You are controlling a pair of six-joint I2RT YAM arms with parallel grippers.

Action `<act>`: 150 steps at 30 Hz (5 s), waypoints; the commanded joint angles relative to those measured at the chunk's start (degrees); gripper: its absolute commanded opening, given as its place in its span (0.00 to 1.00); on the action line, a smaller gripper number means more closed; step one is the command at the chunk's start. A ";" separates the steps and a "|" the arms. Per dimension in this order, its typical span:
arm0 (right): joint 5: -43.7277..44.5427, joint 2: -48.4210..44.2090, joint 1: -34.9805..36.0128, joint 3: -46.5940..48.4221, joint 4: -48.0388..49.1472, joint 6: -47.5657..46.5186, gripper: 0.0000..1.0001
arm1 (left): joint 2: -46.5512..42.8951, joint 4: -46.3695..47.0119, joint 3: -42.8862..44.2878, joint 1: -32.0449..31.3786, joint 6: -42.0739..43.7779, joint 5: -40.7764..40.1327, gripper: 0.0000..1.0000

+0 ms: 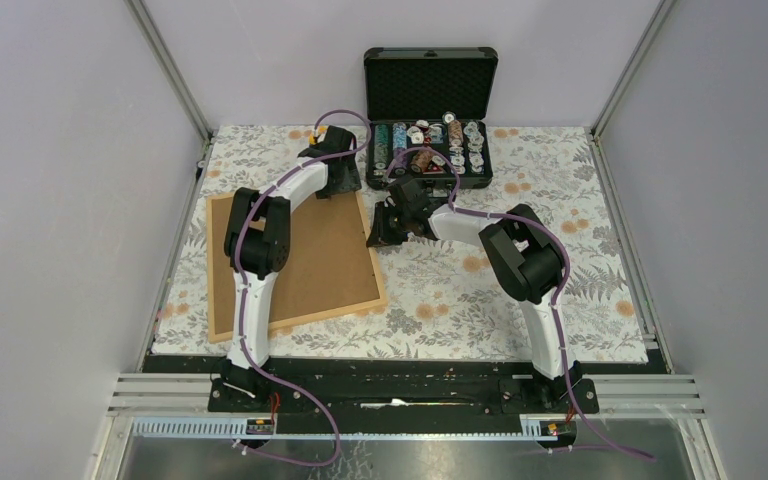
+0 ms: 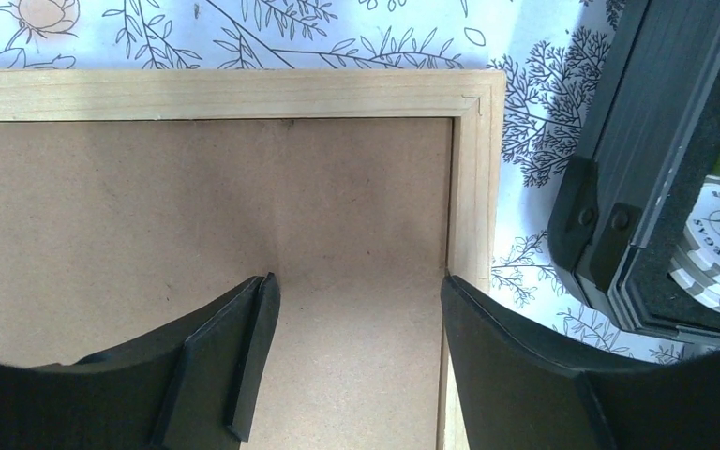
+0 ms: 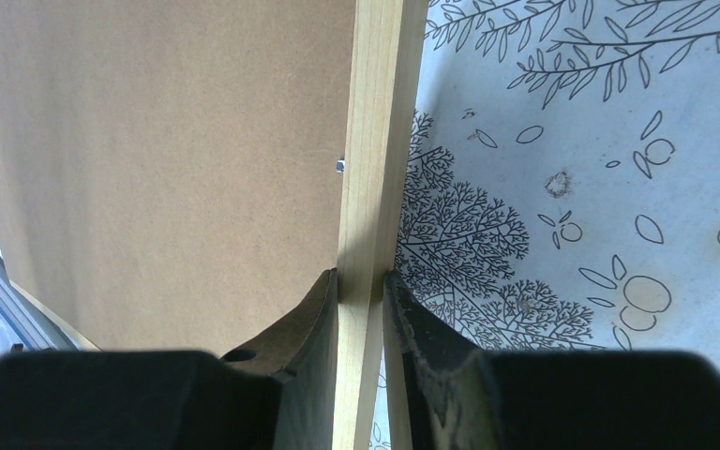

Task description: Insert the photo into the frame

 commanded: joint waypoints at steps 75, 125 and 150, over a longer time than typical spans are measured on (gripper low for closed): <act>0.26 3.30 0.36 -1.62 -6.18 -2.22 0.01 | 13.29 -15.71 7.81 -1.91 2.85 -2.38 0.81; -3.75 -5.94 5.01 -21.09 18.48 28.62 0.05 | -82.09 -12.72 -70.77 7.63 -31.17 20.90 0.99; 1.93 18.10 -4.34 36.85 -25.85 -4.02 0.38 | -49.91 6.40 -48.60 20.11 -0.50 34.83 0.99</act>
